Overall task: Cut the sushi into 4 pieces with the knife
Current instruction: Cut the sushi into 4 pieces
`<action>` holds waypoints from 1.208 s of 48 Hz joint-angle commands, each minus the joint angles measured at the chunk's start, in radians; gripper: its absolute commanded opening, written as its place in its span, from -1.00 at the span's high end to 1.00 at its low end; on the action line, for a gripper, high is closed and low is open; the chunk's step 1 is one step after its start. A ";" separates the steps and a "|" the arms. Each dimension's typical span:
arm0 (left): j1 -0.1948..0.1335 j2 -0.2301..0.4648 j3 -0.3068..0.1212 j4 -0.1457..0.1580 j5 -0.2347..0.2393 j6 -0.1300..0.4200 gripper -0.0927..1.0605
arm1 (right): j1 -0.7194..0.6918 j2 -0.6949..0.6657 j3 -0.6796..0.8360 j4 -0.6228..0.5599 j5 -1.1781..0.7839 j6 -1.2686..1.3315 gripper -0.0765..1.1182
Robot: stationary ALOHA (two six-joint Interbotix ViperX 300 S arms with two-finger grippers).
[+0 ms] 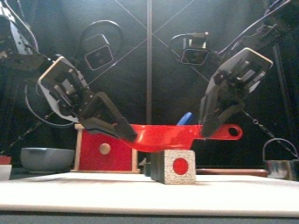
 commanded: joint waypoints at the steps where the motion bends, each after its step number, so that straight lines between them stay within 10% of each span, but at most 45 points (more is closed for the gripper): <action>1: -0.034 0.017 -0.029 0.005 0.043 0.003 0.63 | -0.003 0.014 -0.014 0.006 -0.028 0.003 0.79; 58: -0.038 0.094 -0.046 -0.021 0.077 0.002 0.63 | -0.064 0.054 -0.080 -0.086 -0.046 0.000 0.79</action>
